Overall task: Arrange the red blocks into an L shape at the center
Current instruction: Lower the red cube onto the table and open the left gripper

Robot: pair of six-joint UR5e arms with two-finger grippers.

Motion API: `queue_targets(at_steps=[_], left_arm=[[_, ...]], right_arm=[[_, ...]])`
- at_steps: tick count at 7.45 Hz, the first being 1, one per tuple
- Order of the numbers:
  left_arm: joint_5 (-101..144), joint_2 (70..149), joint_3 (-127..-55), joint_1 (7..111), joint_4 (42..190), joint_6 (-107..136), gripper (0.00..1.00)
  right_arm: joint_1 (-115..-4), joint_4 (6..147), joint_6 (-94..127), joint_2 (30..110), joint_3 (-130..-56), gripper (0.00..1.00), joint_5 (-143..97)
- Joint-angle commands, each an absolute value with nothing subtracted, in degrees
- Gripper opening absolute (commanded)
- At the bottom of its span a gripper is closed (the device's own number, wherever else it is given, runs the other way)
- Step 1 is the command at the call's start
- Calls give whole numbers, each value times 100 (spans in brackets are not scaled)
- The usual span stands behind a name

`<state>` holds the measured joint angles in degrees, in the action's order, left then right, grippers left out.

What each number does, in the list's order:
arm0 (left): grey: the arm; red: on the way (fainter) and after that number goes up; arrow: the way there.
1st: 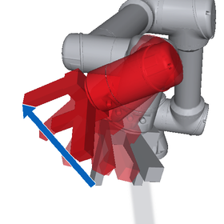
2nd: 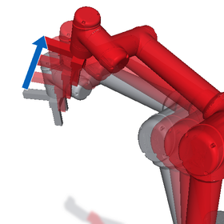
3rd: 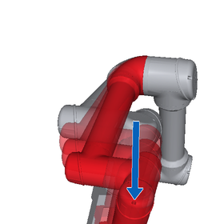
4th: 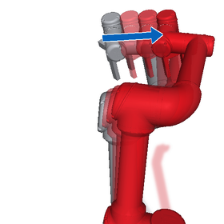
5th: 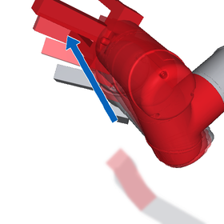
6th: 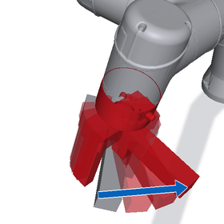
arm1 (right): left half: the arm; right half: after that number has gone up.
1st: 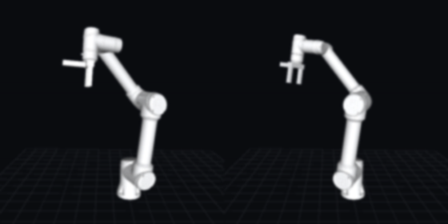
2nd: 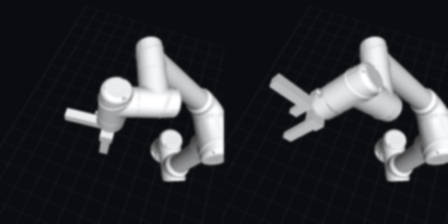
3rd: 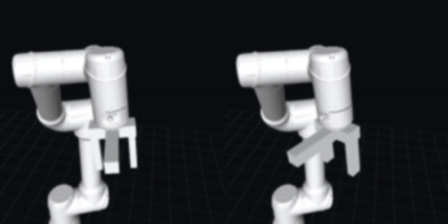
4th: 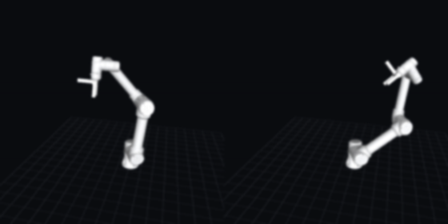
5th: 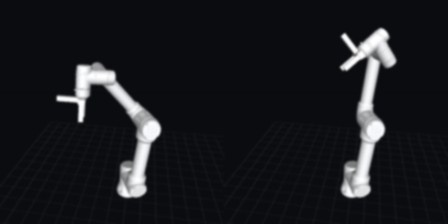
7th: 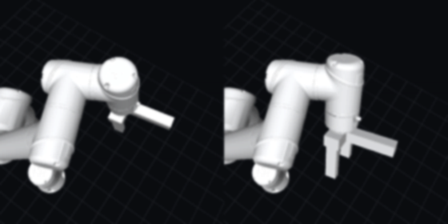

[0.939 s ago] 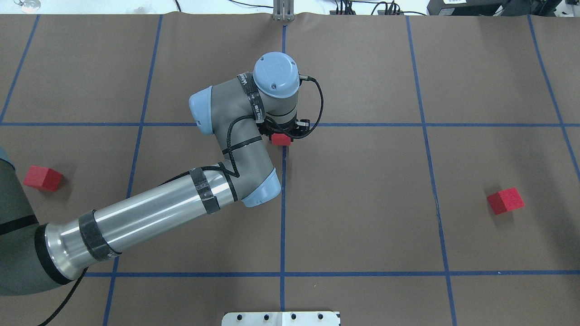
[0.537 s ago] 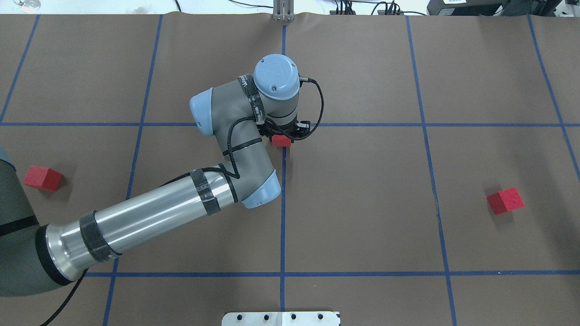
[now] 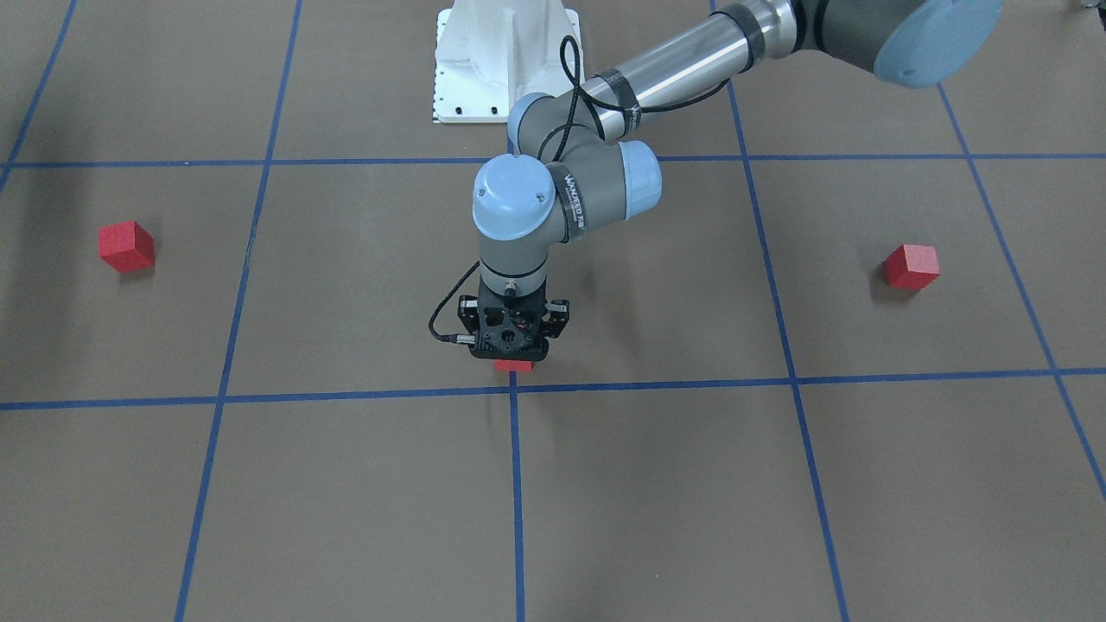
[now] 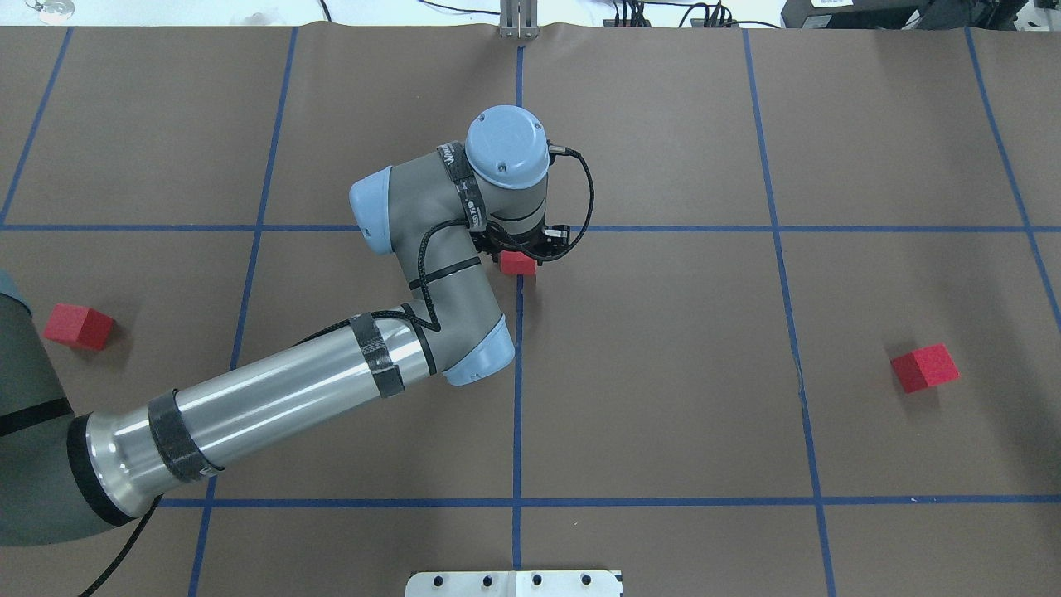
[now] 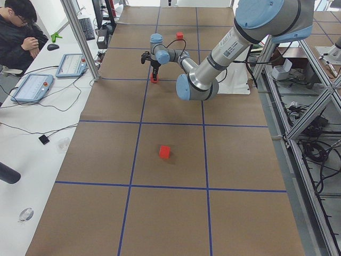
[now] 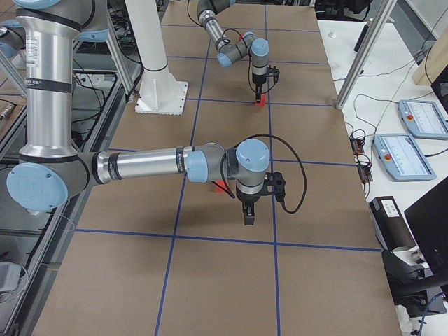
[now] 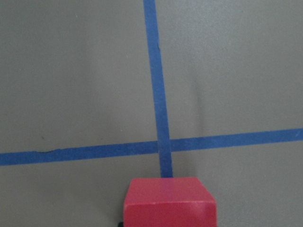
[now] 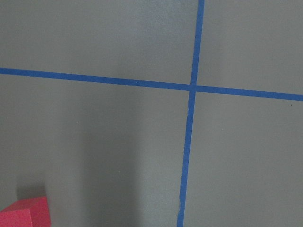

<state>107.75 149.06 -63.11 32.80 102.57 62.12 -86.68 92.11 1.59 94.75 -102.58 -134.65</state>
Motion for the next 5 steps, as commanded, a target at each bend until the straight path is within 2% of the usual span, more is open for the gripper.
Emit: queue_targets(at_steps=[1,2,5], left_arm=[[10775,14906,-6311,3278,10344,6223,98],[10775,14906,-6363,3304,10380,6336,99],[11483,14776,-7178,3926,10109,6556,99]], right_arm=[[-8666,9211,158,9466,-10257,100,-13465],[-8666,9211,158,9466,-10266,100,-13465],[-8657,9132,176,9221,-10476,100,-13447]])
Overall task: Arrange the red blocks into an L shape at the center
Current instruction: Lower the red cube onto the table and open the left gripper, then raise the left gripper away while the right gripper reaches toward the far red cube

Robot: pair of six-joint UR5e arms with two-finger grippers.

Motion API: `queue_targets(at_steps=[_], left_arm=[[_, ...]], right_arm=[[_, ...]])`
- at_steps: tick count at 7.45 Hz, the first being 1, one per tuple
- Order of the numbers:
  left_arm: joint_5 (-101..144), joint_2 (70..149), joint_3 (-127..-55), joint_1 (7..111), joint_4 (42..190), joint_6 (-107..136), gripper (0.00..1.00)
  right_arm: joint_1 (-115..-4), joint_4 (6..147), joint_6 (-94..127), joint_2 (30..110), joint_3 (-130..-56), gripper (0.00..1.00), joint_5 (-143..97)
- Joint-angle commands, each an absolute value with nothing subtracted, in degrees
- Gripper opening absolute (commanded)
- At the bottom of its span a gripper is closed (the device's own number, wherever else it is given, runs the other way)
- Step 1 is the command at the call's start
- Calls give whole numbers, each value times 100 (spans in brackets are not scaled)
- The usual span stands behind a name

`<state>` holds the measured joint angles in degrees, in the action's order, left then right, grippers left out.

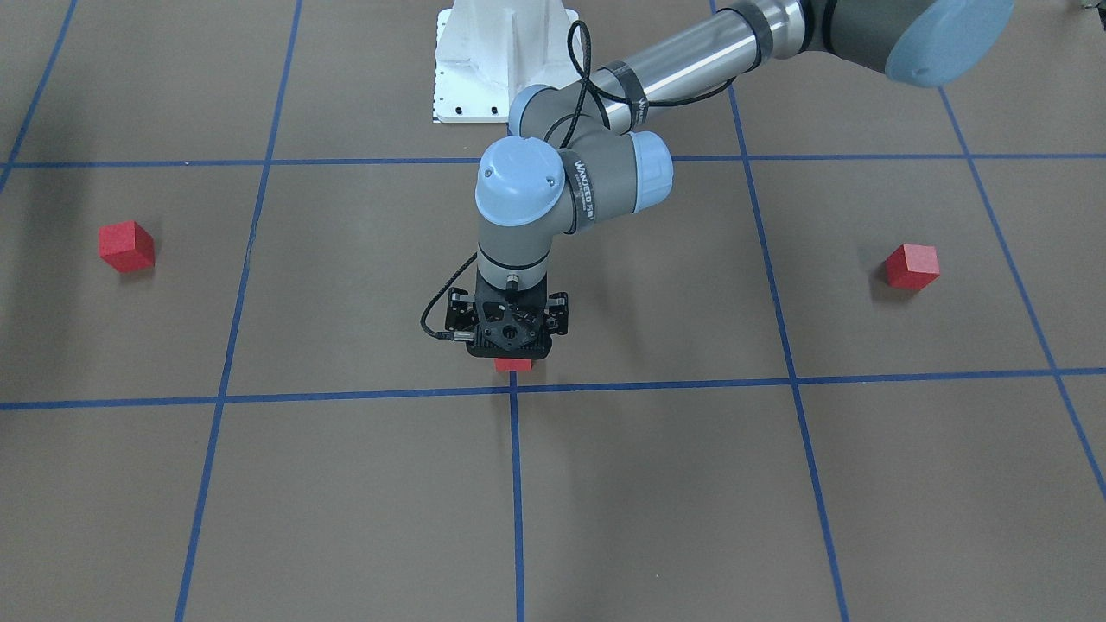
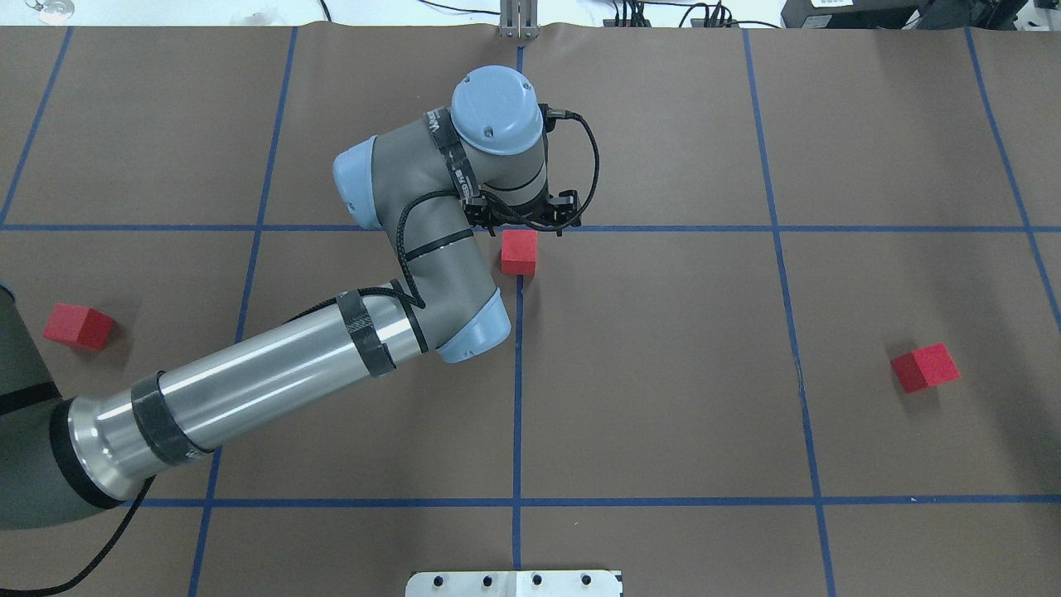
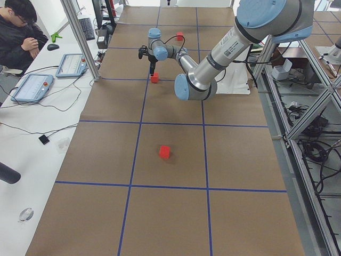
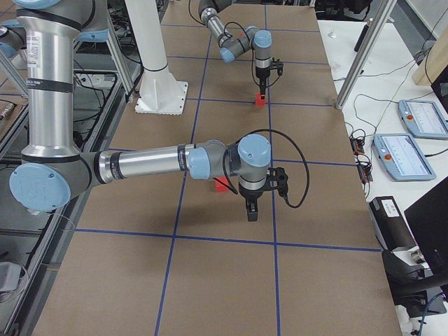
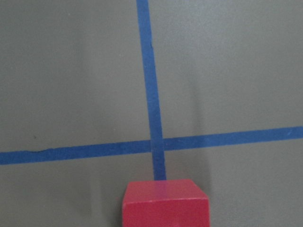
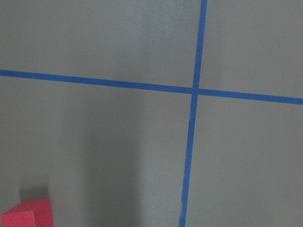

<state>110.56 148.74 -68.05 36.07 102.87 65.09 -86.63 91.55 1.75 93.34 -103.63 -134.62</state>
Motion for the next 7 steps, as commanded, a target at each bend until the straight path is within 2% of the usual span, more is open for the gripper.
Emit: queue_targets(at_steps=[1,2,3,4,5,7], left_arm=[[11661,14522,-7764,4190,9611,6531,99],[11680,14154,-8387,4427,9285,6513,99],[11689,13437,-9159,4612,9264,6478,99],[11698,12977,-9585,4780,9264,6460,99],[11698,12833,-9667,4886,9264,6460,99],[11689,12404,-10131,5026,9272,6460,99]], right_arm=[[-8588,9114,193,9194,-10485,100,-13473],[-8587,8923,289,9272,-10572,100,-13726],[-8361,8712,830,9264,-10573,100,-13781],[-7984,8258,1392,9229,-10573,100,-13677],[-7711,7679,1519,9307,-10565,100,-13423],[-6929,7611,1817,9360,-10582,99,-13360]])
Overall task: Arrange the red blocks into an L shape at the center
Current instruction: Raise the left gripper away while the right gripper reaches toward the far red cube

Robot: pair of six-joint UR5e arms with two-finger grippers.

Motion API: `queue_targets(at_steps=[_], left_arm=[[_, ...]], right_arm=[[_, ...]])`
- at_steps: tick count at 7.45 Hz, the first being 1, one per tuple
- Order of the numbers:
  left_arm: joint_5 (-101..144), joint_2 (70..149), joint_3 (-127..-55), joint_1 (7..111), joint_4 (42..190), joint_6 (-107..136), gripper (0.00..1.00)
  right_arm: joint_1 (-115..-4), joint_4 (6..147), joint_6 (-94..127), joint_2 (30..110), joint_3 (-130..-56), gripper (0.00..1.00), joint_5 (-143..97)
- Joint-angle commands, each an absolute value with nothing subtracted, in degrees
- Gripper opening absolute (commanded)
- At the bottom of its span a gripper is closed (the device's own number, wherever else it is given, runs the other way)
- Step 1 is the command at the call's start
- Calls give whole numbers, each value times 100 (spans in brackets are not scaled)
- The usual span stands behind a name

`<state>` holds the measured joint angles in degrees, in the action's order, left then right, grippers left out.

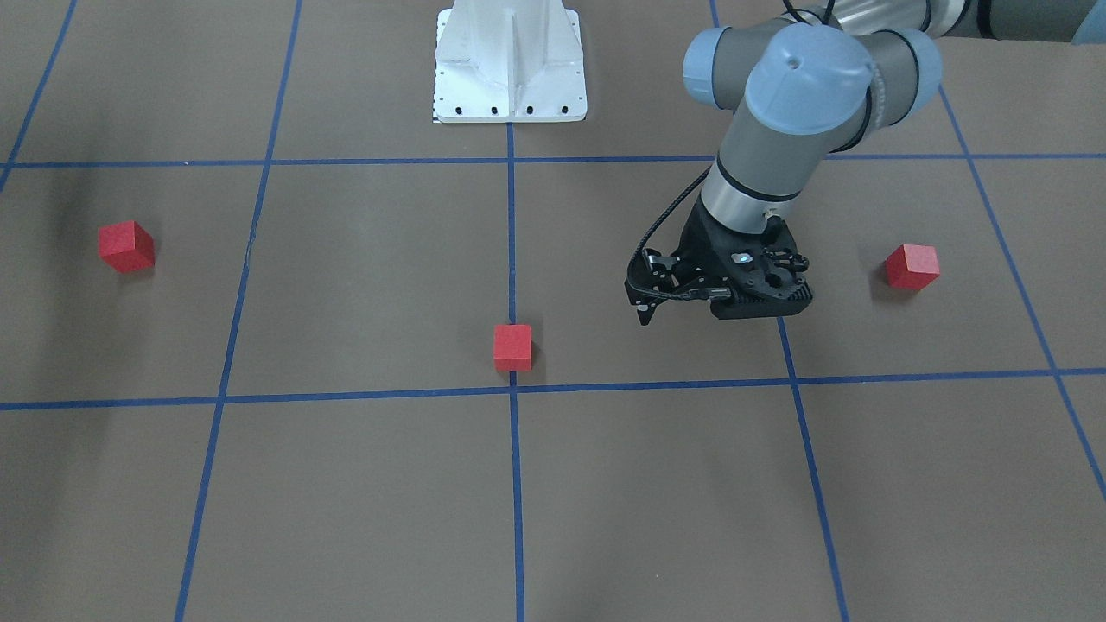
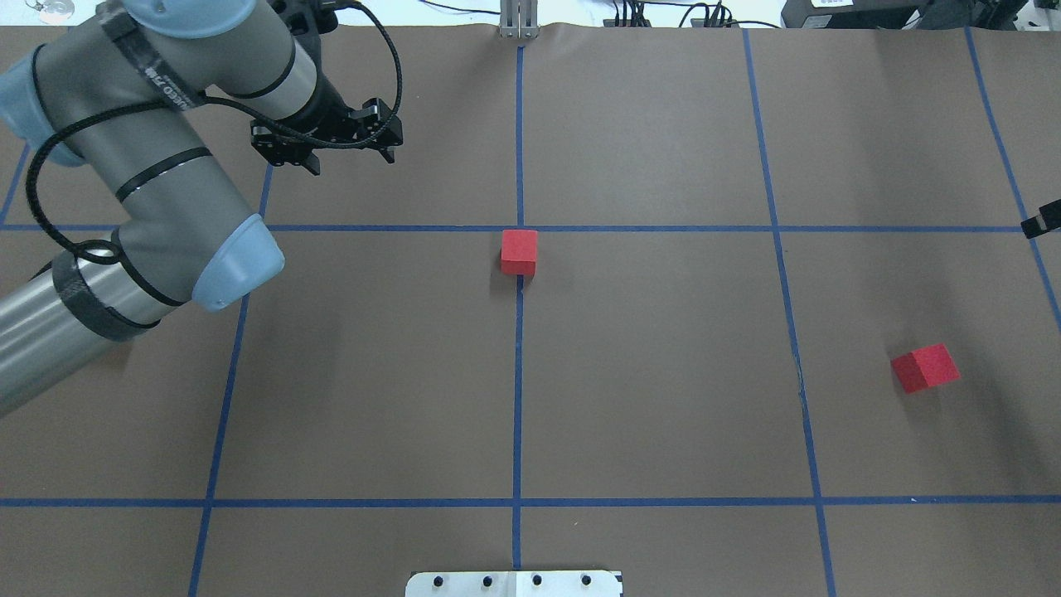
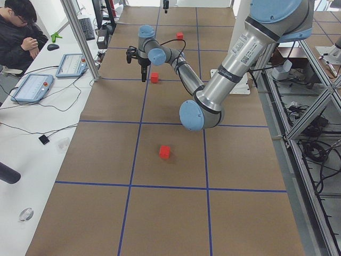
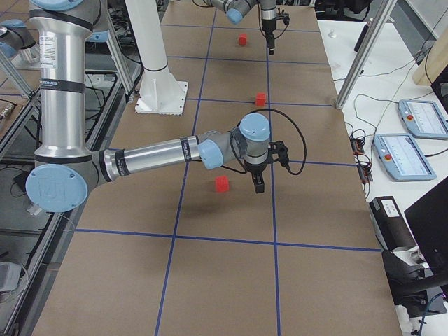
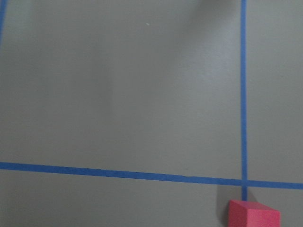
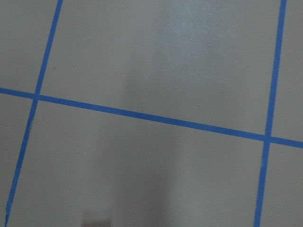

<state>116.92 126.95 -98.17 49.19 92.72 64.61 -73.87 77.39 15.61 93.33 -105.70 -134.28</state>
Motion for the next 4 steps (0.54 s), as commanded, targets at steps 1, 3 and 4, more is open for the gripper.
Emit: queue_targets(at_steps=[1,3,4], left_arm=[[11689,12166,-10308,5123,9272,6460,99],[11672,11998,-10397,5185,9264,6460,100],[11672,11910,-10458,5212,9264,6460,100]], right_arm=[[-6647,7446,2559,9369,-10634,96,-13272],[-6164,7190,3136,9597,-10713,98,-12904],[-5926,6981,3434,9798,-10844,99,-12659]])
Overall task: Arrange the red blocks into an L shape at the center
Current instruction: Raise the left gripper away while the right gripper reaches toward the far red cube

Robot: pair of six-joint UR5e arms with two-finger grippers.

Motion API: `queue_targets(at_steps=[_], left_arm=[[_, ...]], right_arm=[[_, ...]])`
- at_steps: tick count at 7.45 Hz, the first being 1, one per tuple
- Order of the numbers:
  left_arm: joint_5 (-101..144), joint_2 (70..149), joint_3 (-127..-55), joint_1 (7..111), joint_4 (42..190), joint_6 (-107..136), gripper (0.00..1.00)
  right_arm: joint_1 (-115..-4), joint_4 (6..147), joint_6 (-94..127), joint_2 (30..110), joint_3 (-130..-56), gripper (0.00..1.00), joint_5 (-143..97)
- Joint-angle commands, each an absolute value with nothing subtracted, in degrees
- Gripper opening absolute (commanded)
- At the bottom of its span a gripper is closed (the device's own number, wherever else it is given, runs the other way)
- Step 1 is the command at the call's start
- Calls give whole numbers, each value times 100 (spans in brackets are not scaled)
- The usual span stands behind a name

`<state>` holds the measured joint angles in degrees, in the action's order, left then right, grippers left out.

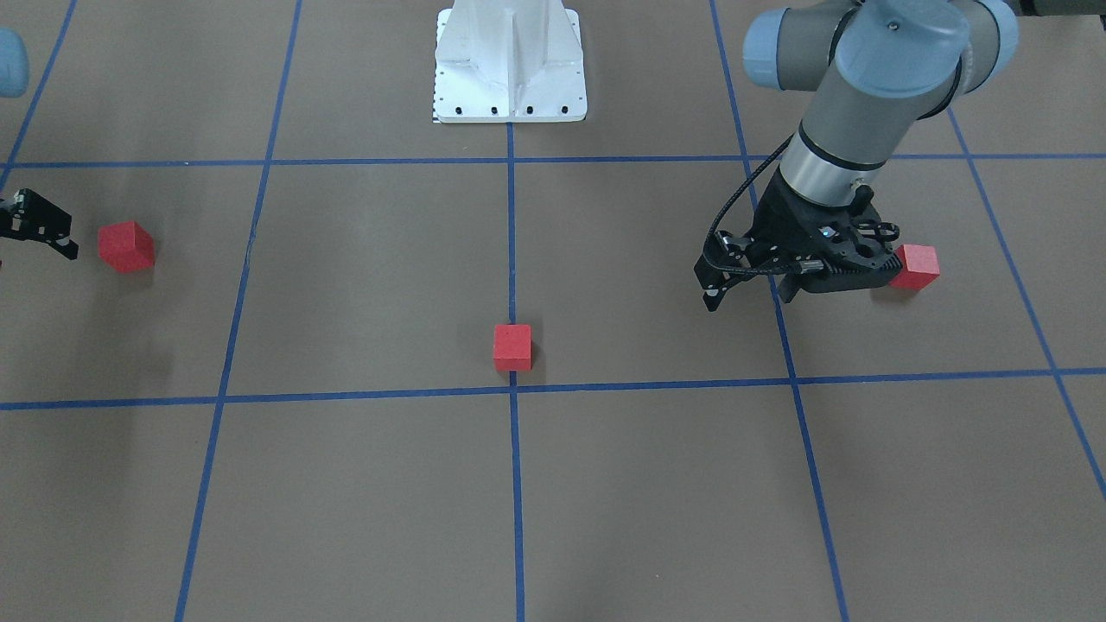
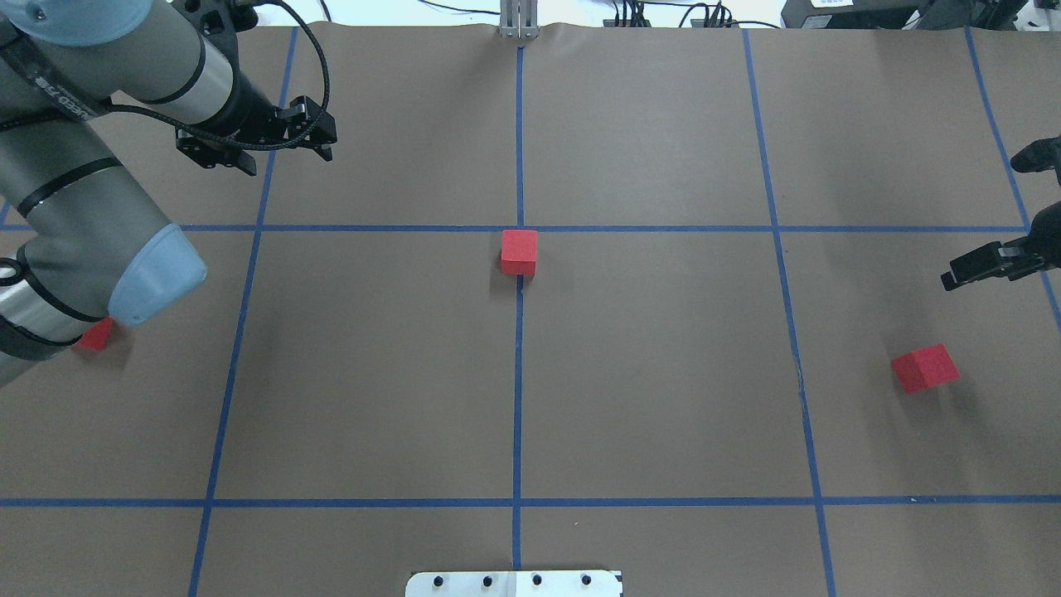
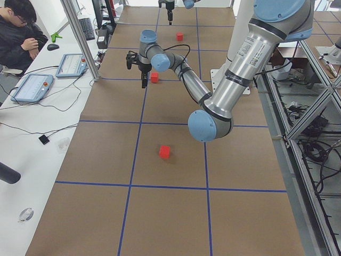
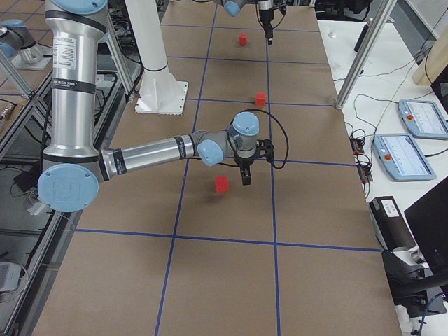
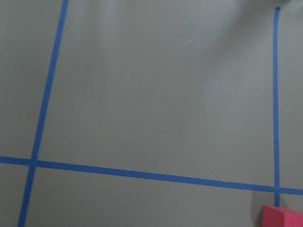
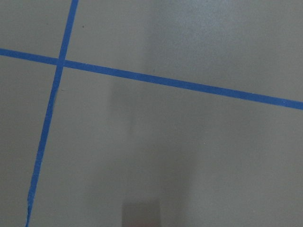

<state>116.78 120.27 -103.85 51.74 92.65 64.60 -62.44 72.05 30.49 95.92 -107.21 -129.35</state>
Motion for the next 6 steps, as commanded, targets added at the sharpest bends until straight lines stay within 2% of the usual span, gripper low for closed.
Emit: queue_targets(at_steps=[1,6], left_arm=[[11672,11900,-10468,5195,9264,6469,100],[11672,11900,-10424,5168,9272,6469,100]], right_arm=[[-5576,6630,3637,10061,-10880,99,-12186],[-4887,6574,4192,10222,-10793,99,-12155]])
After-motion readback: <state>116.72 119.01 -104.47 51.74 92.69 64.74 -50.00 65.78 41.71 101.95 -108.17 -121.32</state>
